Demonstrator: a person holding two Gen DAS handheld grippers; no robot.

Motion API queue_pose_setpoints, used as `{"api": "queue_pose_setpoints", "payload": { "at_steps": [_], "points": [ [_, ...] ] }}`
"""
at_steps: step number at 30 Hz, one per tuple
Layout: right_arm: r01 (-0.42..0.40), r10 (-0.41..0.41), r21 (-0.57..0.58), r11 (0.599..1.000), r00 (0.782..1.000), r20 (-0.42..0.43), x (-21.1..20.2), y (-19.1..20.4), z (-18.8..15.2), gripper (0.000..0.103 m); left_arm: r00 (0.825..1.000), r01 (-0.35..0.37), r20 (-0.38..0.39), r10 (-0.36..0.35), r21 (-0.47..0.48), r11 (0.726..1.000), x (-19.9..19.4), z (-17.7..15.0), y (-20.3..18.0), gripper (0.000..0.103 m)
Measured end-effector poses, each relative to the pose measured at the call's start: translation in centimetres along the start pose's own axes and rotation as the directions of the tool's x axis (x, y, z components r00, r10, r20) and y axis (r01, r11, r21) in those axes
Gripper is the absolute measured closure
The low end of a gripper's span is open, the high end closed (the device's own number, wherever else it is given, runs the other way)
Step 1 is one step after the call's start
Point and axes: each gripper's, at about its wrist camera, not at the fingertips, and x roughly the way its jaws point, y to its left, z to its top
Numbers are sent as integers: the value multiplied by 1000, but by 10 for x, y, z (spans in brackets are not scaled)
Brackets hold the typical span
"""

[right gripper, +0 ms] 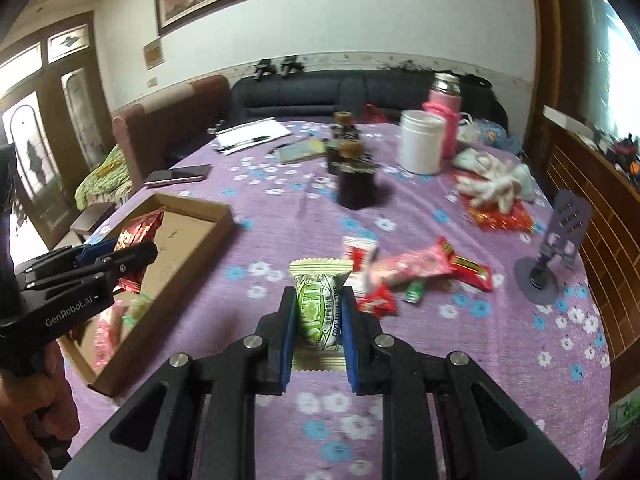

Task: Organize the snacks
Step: 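Carry both snacks over the cardboard tray and open both grippers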

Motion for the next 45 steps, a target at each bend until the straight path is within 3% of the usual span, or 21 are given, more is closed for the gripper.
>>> {"api": "queue_pose_setpoints", "payload": {
  "at_steps": [13,22,35,45],
  "points": [
    [-61,61,-183,981,998,-9,10,113,20,83,992,-120,24,123,-100,988,-29,-13,86,67],
    [-96,92,-261,960,995,-30,24,164,24,83,984,-171,17,176,-153,973,-37,-17,130,67],
    [-132,115,-292,947,991,-72,52,193,27,83,976,-218,-35,215,-147,965,-22,-17,155,67],
    [-197,170,-204,959,975,-140,98,181,35,83,969,-228,-112,220,-64,972,12,-5,144,67]
  ]
}}
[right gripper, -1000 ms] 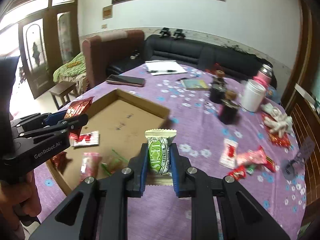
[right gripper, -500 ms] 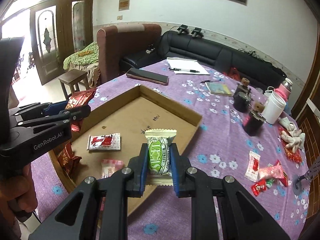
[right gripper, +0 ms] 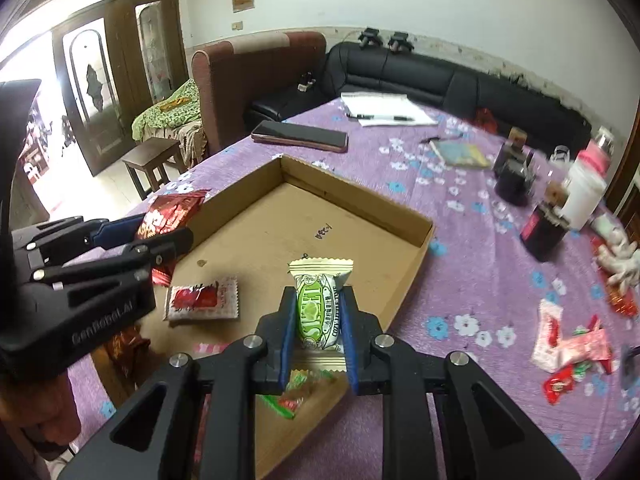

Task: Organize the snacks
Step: 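Carry both snacks over the cardboard tray and open both grippers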

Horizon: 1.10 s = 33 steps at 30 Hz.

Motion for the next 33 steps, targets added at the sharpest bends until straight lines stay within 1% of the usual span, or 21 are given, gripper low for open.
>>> {"api": "queue_pose_setpoints", "payload": {
  "at_steps": [8,17,18,19,20,21,22,28,31,33],
  "points": [
    [-47,50,54,997,998,-49,35,-16,6,83,997,-31,-67,33,34,999,24,11,-9,66],
    [-66,69,43,997,996,-63,46,-10,10,82,993,-58,-105,63,46,997,38,12,-5,64],
    [-66,69,41,997,996,-63,46,-10,10,78,992,-63,-106,67,47,997,38,12,-5,62],
    [-66,68,41,997,996,-62,46,-9,10,76,992,-67,-104,72,48,997,38,12,-5,53],
    [-63,65,41,997,996,-58,45,-9,10,72,992,-76,-99,80,49,996,37,13,-5,36],
    [-55,58,41,998,997,-56,44,-9,10,67,991,-85,-95,90,51,995,36,13,-5,28],
    [-50,52,44,998,997,-52,43,-10,10,66,991,-102,-88,106,52,993,35,13,-4,22],
    [-36,37,55,998,999,-21,24,-18,10,63,993,-99,-64,101,28,995,25,15,3,21],
    [-15,15,70,997,1000,7,7,-29,5,57,993,-102,-53,103,16,995,20,15,4,21],
    [-5,3,84,996,1000,20,-2,-38,1,49,994,-97,-43,97,4,995,15,15,5,21]
  ]
}}
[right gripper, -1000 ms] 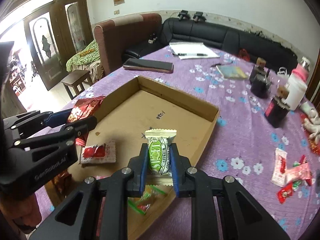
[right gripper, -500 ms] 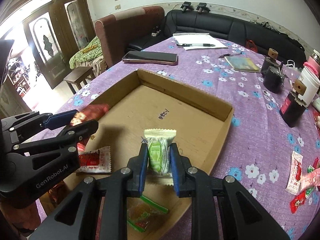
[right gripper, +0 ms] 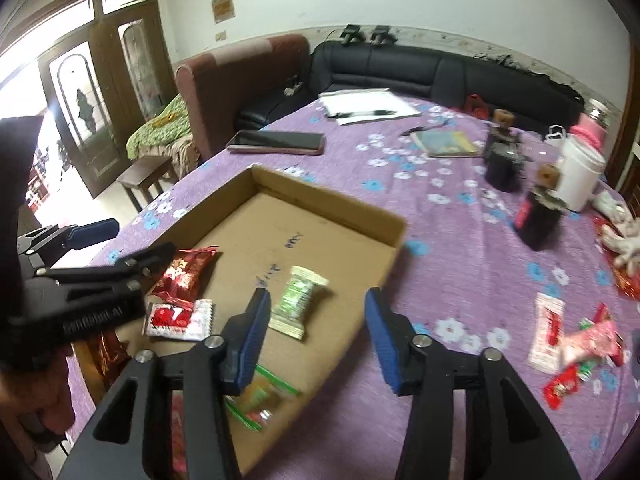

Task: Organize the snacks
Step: 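Carry both snacks over the cardboard tray and open both grippers, then move both open grippers back toward the remaining snacks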

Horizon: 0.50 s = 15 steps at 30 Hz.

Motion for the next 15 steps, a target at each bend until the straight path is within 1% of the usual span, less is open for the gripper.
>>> {"api": "queue_pose_setpoints", "payload": {
  "at_steps": [1,3,5,8,11,15],
  "points": [
    [15,-15,11,1000,1000,8,-7,-8,-4,46,1000,6,6,-6,-5,1000,-4,0,0,21],
    [32,-32,27,999,999,19,-17,-20,-10,28,1000,21,18,-21,-11,1000,-11,0,-4,21],
    [64,-65,43,997,997,32,-31,-37,-21,23,999,35,29,-35,-1,999,-18,-1,-12,20],
    [100,-104,97,990,994,35,-49,-70,-39,22,997,67,48,-67,9,998,-29,-2,-26,12],
    [160,-168,148,976,985,39,-67,-105,-58,22,991,118,60,-120,35,992,-39,-3,-48,12],
    [210,-222,241,948,975,23,-86,-156,-81,22,981,178,63,-183,86,980,-49,-4,-86,12]
  ]
}}
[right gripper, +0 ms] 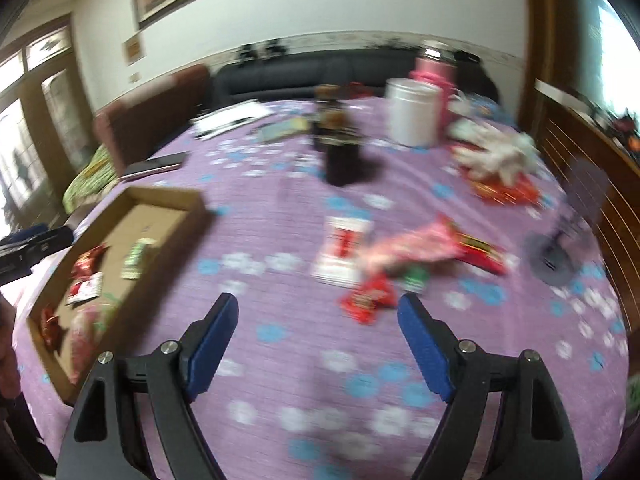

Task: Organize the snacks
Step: 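Move both open grippers back toward the remaining snacks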

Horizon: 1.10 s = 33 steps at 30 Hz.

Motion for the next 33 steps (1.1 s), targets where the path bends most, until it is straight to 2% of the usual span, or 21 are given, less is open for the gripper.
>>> {"api": "queue_pose_setpoints", "payload": {
  "at_steps": [7,14,17,19,22,25,27,29,33],
  "points": [
    [55,-55,76,996,998,7,-1,-61,-7,22,998,55,-38,-52,95,994,9,-7,-61,11],
    [80,-82,76,994,997,16,10,-97,-4,22,994,92,-77,-82,132,987,20,-14,-91,11],
    [49,-50,43,998,998,27,21,-111,5,22,991,104,-98,-92,129,986,28,-14,-97,11],
    [-2,2,11,1000,1000,8,31,-120,12,22,990,106,-105,-93,128,986,31,-15,-99,11],
    [-41,40,-81,996,999,-8,46,-123,23,23,988,114,-122,-99,122,986,38,-16,-104,11],
    [-99,93,-178,979,995,-40,61,-122,31,27,985,120,-140,-102,125,985,45,-16,-109,11],
    [-100,84,-234,967,994,-76,73,-121,34,41,985,115,-146,-95,136,984,49,-17,-113,11],
    [-105,82,-257,961,992,-101,81,-125,36,49,984,114,-153,-92,140,984,54,-16,-115,11],
    [-119,85,-277,954,988,-130,92,-137,38,51,982,114,-163,-93,123,986,65,-12,-117,11]
  ]
}}
